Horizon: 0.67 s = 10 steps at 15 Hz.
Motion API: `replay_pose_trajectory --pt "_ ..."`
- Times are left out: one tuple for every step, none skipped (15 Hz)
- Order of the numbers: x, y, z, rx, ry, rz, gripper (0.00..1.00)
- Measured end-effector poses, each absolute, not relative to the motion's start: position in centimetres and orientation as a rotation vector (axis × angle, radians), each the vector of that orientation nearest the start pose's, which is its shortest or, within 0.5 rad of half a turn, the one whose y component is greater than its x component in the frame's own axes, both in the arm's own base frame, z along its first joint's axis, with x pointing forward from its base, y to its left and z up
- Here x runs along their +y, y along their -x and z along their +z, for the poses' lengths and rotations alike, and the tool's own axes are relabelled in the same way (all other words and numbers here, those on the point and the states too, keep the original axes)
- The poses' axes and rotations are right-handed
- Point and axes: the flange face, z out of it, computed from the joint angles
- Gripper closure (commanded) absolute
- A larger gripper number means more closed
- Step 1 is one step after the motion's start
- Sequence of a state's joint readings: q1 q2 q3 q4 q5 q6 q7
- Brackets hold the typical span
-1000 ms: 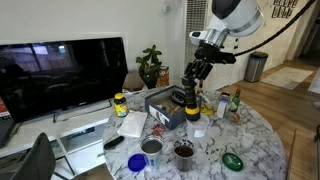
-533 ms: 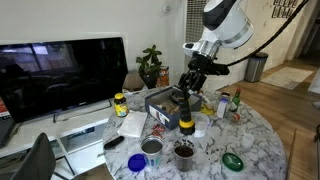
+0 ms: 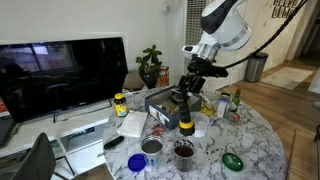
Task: Remove the clear cup from the box and put the torch on the table then put the silver cup inside the clear cup
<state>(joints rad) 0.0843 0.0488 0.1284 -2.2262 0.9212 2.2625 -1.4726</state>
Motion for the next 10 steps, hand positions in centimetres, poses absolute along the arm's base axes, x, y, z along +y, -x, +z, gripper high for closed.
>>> replay_pose_trajectory --pt "13.3 -52.3 35.4 -1.294 2.169 -0.542 0.67" --pt "13.1 -52.6 34.7 -1.303 2.17 -0.555 0.67" --pt "12.9 -53.0 34.0 -1.314 2.173 -0.577 0.67" --pt "12.7 -53.4 33.3 -1.318 2.177 -0.603 0.67" --pt "12.5 -53.8 32.8 -1.323 2.177 -0.631 0.67" --pt "12.3 -54.2 32.3 -1.329 2.175 -0.657 0.67" --pt "12.1 -54.6 32.0 -1.333 2.171 -0.681 0.67" --pt "12.0 -54.9 31.8 -1.335 2.163 -0.701 0.67" --pt "12.0 -55.2 31.5 -1.331 2.153 -0.716 0.67" --pt "12.0 -55.3 30.9 -1.323 2.145 -0.723 0.67"
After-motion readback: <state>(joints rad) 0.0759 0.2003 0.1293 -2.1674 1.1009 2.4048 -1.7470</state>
